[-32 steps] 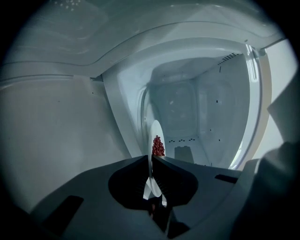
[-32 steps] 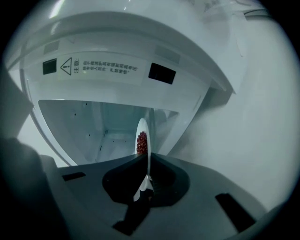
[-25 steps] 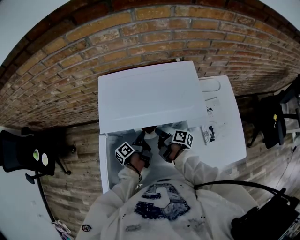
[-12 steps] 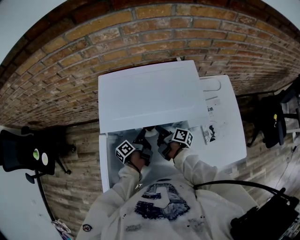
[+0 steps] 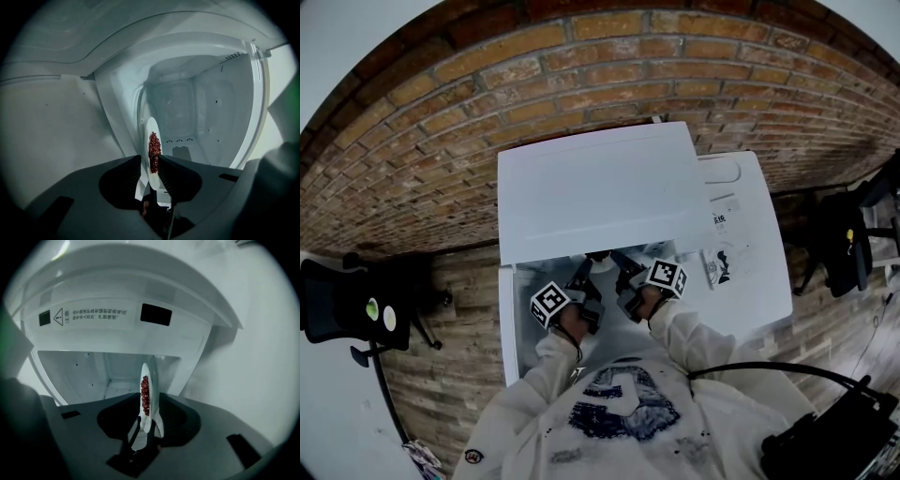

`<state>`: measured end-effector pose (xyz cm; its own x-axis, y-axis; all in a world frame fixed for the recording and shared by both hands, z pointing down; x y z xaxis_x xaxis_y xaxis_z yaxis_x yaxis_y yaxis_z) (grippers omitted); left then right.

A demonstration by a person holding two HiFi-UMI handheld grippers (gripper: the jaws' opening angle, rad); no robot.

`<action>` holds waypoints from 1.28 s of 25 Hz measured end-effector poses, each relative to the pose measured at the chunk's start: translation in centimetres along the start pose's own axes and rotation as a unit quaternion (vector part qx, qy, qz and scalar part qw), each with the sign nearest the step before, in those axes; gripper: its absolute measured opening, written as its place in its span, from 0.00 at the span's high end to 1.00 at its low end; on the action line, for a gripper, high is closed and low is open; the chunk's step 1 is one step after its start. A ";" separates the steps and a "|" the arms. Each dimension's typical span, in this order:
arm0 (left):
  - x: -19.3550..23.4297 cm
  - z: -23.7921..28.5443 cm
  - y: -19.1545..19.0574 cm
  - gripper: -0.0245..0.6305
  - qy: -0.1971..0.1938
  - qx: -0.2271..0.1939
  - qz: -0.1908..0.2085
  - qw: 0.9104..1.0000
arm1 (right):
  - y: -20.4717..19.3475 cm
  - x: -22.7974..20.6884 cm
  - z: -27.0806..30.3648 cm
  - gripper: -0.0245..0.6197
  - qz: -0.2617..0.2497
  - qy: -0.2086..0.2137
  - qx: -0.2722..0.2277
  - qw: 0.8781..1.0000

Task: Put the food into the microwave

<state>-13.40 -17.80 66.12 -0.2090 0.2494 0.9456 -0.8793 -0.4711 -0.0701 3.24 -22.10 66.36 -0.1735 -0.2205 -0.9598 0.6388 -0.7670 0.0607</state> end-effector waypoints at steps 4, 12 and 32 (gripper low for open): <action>-0.3 -0.7 -1.0 0.81 -0.004 0.017 0.014 1.000 | -0.5 0.2 -0.9 0.79 0.008 0.009 0.003 1.000; -0.6 -1.3 -2.3 0.81 -0.003 0.033 0.018 0.999 | -1.7 0.0 -1.9 0.82 0.009 -0.001 0.026 1.000; 0.0 0.1 -0.5 0.91 0.006 0.023 0.019 1.000 | -1.3 -0.2 0.2 0.93 0.002 0.008 0.018 1.000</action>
<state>-12.91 -17.67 66.16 -0.2478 0.2398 0.9387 -0.8502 -0.5184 -0.0920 2.24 -21.18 66.55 -0.1590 -0.2139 -0.9638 0.6116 -0.7877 0.0740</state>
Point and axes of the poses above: the fingertips, and each gripper's own axes: z forward along the fingers, x to its left, y out of its top, the point moved 7 cm from there along -z, backward along the fingers, and after that the axes turned 2 degrees about z, right-handed, at the moved point
